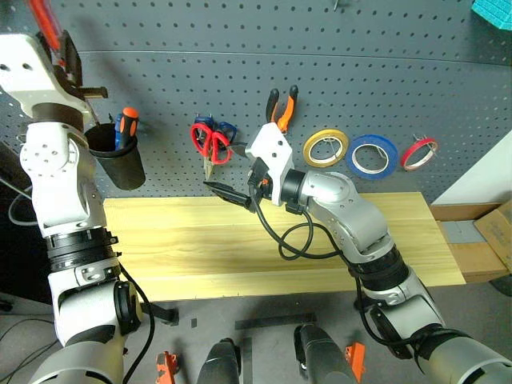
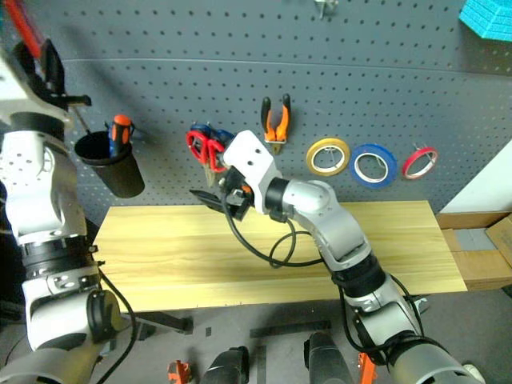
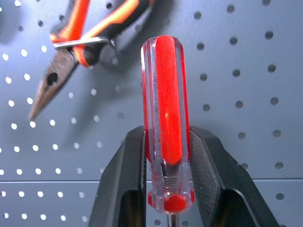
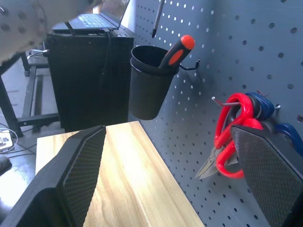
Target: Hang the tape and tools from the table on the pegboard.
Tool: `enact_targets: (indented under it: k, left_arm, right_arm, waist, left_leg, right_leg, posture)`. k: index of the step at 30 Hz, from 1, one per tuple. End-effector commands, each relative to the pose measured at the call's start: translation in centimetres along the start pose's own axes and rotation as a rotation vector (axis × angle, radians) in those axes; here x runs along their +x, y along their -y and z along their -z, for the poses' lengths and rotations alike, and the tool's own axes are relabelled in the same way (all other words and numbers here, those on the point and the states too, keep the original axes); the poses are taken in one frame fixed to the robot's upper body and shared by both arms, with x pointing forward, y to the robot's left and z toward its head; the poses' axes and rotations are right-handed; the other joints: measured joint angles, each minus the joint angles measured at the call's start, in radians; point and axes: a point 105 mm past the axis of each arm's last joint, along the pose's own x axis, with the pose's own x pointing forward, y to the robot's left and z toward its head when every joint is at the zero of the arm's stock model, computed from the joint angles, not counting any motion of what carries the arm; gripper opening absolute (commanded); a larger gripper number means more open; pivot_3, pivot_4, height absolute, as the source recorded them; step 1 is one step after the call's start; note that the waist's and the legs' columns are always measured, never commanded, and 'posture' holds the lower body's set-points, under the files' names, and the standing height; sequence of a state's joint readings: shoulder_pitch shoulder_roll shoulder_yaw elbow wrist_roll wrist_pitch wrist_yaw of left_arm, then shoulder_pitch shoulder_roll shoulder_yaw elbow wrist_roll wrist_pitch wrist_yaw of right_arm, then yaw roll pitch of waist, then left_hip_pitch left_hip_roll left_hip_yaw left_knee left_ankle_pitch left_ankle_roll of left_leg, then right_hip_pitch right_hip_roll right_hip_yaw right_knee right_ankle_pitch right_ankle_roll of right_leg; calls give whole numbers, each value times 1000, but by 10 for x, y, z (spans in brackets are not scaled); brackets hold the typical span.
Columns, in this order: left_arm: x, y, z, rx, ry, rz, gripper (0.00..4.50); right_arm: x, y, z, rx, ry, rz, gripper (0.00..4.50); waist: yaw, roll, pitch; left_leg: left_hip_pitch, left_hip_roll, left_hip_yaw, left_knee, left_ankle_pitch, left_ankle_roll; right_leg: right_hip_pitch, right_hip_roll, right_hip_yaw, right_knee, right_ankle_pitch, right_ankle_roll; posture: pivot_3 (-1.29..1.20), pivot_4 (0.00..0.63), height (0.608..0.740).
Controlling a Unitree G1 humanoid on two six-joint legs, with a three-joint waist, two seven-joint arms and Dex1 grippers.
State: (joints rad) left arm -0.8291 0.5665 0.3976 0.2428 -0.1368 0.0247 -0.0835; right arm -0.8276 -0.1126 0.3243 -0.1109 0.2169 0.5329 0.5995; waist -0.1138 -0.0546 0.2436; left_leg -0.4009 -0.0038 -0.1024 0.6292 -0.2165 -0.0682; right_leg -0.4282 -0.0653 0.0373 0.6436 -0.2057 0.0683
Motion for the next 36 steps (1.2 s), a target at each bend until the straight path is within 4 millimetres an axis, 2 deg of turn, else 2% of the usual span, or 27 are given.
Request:
enact_targets:
  k: [1,3,4,6,9,11,13,18,20,23,27,29,32,34,36]
  left_arm:
    - [-7,-3,4,32,14,-5,946]
    - [-12,-3,8,29,9,-12,1660]
    - [-15,-3,9,25,4,-18,1770]
    - [-21,-3,10,15,1,-26,2482]
    - [-29,-2,5,-3,10,-41,3299]
    - [-36,7,1,-58,-5,-22,3926]
    - [-47,24,-1,-147,-56,14,4472]
    - [-84,63,0,-169,-188,38,4472]
    - [-102,74,7,-134,-247,44,4472]
    - [-135,84,31,-122,-376,65,4472]
    - [-184,73,78,-116,-567,50,4472]
    - [-198,63,94,-91,-621,29,4472]
    - [-208,54,107,-61,-640,50,4472]
    - [-211,53,112,-59,-641,63,4472]
    - [-214,51,116,-30,-635,94,4472]
  right_arm:
    - [-4,4,-18,-29,60,29,4500]
    - [-4,5,-19,-28,62,32,4500]
    - [-5,5,-19,-28,62,33,4500]
    - [-5,5,-19,-28,62,34,4500]
    - [-6,6,-18,-26,61,35,4500]
    - [-7,7,-17,-22,61,40,4500]
    - [-11,11,-17,-9,67,59,4500]
    - [-33,21,-14,34,97,115,4500]
    - [-46,27,-3,26,74,176,4500]
    - [-70,43,33,-59,-46,348,4500]
    - [-110,45,85,-64,-126,544,4500]
    - [-127,41,109,-68,-182,608,4500]
    - [-166,35,155,41,-272,735,4500]
    - [-184,38,169,92,-286,818,4500]
    - [-201,46,178,122,-297,898,4500]
  waist:
    - [-3,0,0]
    - [-7,0,-1]
    - [-10,0,-1]
    - [-15,0,-1]
    - [-20,0,-1]
    - [-22,0,-3]
    - [-24,0,-7]
    - [-21,0,-22]
    - [-21,0,-30]
    - [-17,4,-49]
    - [-16,9,-67]
    - [-14,11,-72]
    - [-8,11,-82]
    - [-4,13,-90]
    - [-5,14,-95]
  left_leg:
    - [0,0,0,0,0,0]
    - [0,0,0,0,0,0]
    - [0,0,0,0,0,0]
    - [0,0,0,0,0,0]
    - [0,0,0,0,0,0]
    - [-1,0,0,0,0,0]
    - [-1,0,0,0,0,0]
    - [-1,0,0,1,0,0]
    - [0,0,0,1,0,0]
    - [3,0,0,0,0,0]
    - [8,1,3,0,0,0]
    - [11,2,3,0,0,0]
    - [13,3,3,1,2,3]
    - [21,3,3,1,2,3]
    - [21,3,3,1,2,3]
  right_leg:
    - [0,0,0,0,0,0]
    - [0,0,0,1,0,0]
    - [-1,0,1,1,0,0]
    - [-1,0,0,1,0,0]
    - [-1,0,1,2,0,0]
    - [-1,0,1,2,0,0]
    - [-1,0,1,2,1,0]
    - [-1,0,1,2,1,0]
    - [1,0,1,2,1,0]
    - [3,0,1,1,1,0]
    - [7,2,3,1,-2,1]
    - [9,3,4,1,-4,2]
    - [10,5,5,1,-3,-6]
    - [19,5,5,-1,-4,-6]
    - [21,5,5,-4,-4,-6]
  posture:
    - [-161,131,740]
    - [-161,131,740]
    - [-161,131,740]
    - [-161,131,740]
    - [-156,125,740]
    - [-151,124,740]
    - [-146,122,740]
    - [-112,112,740]
    - [-95,104,740]
    - [-92,99,740]
    - [-88,72,740]
    - [-88,63,740]
    - [-81,52,740]
    - [-82,44,740]
    - [-80,35,740]
